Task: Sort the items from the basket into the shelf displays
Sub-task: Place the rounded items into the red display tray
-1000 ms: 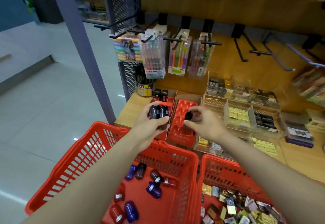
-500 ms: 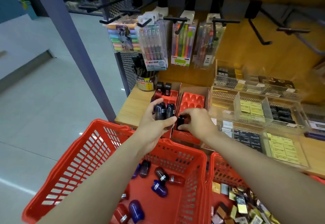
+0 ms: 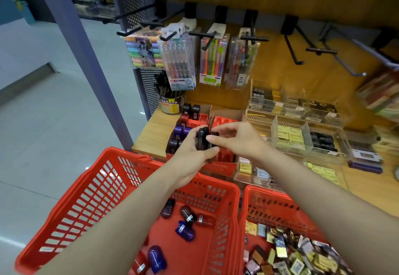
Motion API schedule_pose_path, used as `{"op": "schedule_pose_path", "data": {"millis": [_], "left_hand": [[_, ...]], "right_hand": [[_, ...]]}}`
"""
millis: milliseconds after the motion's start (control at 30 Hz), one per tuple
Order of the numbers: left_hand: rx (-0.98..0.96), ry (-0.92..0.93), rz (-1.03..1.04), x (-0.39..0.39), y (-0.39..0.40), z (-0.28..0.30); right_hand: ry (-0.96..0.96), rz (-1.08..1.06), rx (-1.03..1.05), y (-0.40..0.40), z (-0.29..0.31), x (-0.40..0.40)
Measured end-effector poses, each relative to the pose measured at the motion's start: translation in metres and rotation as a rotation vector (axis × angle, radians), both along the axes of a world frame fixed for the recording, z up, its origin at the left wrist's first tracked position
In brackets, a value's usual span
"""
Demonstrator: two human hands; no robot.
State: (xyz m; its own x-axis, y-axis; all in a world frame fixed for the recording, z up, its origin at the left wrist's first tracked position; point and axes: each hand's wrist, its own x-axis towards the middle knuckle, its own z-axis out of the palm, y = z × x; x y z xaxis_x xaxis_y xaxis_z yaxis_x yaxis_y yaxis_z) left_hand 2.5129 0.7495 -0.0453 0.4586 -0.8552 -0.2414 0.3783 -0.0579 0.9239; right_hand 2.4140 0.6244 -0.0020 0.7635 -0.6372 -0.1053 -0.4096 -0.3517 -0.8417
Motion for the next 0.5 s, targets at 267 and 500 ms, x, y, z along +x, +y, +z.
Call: {"op": "schedule_pose_path", "data": {"millis": [267,500], "left_hand": [[-0.024,0.214,0.157,0.004,-0.014,0.004],[0.052,0.083,0.234,0.018,-0.006,-0.003]], "right_hand": [[0.003,-0.093,0.154,-0.017,0.009,-0.008],[0.197,-0.101,-0.265,-0.021,-0.022,-0.011]]}}
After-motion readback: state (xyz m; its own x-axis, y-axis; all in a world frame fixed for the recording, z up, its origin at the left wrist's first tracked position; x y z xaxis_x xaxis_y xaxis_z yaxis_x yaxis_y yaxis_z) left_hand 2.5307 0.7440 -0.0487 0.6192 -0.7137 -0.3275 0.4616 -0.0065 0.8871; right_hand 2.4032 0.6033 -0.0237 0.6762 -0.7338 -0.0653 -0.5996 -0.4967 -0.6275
